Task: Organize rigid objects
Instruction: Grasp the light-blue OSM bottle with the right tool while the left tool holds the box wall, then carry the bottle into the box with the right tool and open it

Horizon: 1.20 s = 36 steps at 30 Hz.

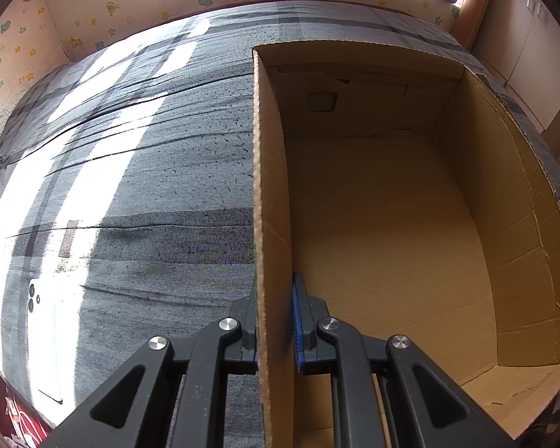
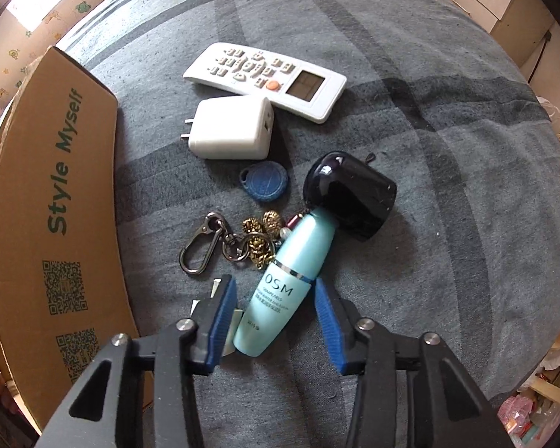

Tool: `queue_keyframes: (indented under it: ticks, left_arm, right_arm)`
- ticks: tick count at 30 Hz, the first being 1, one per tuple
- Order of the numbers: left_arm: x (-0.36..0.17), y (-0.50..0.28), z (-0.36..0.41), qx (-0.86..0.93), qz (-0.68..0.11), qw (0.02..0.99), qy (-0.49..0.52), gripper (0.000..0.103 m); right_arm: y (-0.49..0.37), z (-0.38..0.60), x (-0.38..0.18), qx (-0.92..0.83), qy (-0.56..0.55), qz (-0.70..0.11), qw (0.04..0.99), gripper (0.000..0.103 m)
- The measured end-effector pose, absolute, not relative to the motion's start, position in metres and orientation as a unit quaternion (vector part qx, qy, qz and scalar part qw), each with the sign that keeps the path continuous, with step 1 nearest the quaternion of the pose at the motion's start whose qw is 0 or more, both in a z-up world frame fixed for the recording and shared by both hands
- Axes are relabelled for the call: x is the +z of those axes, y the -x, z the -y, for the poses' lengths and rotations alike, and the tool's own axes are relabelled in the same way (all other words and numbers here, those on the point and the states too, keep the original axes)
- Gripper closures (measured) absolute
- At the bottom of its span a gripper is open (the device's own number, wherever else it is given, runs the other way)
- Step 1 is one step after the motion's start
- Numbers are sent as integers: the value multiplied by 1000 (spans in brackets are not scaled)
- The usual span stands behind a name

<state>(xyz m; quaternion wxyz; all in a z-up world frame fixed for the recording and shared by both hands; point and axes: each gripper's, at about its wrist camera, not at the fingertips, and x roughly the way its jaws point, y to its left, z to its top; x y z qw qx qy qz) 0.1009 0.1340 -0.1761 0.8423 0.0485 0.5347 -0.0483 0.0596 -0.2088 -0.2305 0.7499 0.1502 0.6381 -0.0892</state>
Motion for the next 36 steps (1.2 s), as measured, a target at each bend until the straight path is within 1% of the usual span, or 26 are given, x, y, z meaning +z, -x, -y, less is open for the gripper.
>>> queue_keyframes:
  ticks: [3,10,16,20,36]
  left_arm:
    - [-176,-101,-134,-47,-534,843,-49,90]
    - [-175,-100,-132,-45,-533,843,-51,90]
    - [-175,-101,-133,-44,-534,843,-53,90]
    - [-175,-100,-132,-43,-533,843,-53,90]
    - [-176,-100,-132,-43,-533,843,-55,90]
  right_arm:
    - [-59,206,-235,-90,-143,-640,750,69]
    - [-61,199,-239,-95,-121,-644,749,70]
    - [-66,196,-232,-93,-121,-637,756,73]
    - [-61,197,-221,-89,-115,-632,761,75]
    - [-50,187,-172,-69,-76,-606,789,75]
